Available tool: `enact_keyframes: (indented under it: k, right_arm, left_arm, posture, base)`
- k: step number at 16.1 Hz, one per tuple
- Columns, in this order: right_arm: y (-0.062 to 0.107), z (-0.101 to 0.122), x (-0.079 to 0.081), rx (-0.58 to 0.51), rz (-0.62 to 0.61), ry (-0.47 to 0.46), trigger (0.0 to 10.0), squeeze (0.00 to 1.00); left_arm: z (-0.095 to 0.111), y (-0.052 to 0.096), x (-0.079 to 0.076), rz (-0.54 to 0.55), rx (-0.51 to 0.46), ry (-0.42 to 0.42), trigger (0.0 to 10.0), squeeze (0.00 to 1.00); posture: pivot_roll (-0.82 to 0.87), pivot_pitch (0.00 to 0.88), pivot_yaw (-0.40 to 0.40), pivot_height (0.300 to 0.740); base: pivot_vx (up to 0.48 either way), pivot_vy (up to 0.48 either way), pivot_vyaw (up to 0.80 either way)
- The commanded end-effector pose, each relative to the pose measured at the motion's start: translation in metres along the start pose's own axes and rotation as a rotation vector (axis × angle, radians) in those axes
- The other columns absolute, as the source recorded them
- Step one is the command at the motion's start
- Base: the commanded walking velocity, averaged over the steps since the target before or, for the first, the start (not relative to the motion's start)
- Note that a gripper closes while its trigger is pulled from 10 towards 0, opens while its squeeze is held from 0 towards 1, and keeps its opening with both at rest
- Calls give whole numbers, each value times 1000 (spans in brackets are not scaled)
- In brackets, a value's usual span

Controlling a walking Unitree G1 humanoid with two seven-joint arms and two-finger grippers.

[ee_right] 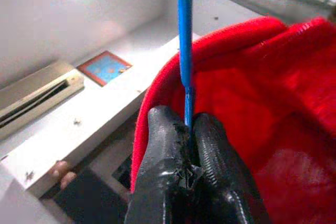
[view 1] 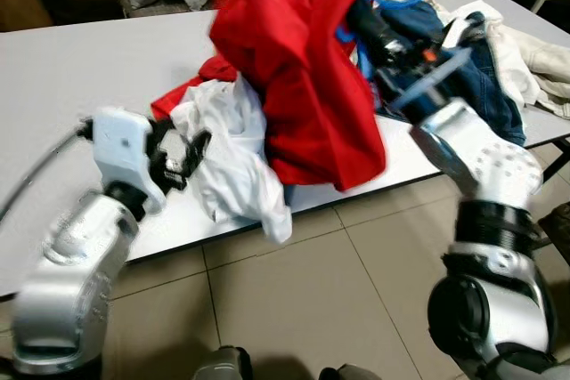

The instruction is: Hang hanger

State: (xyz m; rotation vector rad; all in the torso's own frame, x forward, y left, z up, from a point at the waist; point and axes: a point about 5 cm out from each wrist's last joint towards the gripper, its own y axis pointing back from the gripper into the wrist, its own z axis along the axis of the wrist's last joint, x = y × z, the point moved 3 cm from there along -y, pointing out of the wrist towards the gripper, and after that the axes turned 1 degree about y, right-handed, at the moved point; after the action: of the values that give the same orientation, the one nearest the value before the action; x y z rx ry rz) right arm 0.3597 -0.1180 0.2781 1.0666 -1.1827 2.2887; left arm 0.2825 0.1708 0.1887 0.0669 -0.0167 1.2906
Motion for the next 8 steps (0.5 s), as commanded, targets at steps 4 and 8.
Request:
enact_keyframes:
  k: [4, 8]
  right_arm:
    - [3, 33, 15, -141, 28, 51, 10000, 0]
    - [-66, 24, 35, 2, 0, 305, 10000, 0]
  left_arm:
    - [-19, -18, -48, -165, 36, 10, 10000, 0]
    - [-14, -46, -28, -42, 5, -103, 10000, 0]
  posture:
    - [-43, 73, 11, 740]
    - [-83, 57, 56, 740]
  base:
    - [0, 0, 0]
    - [0, 0, 0]
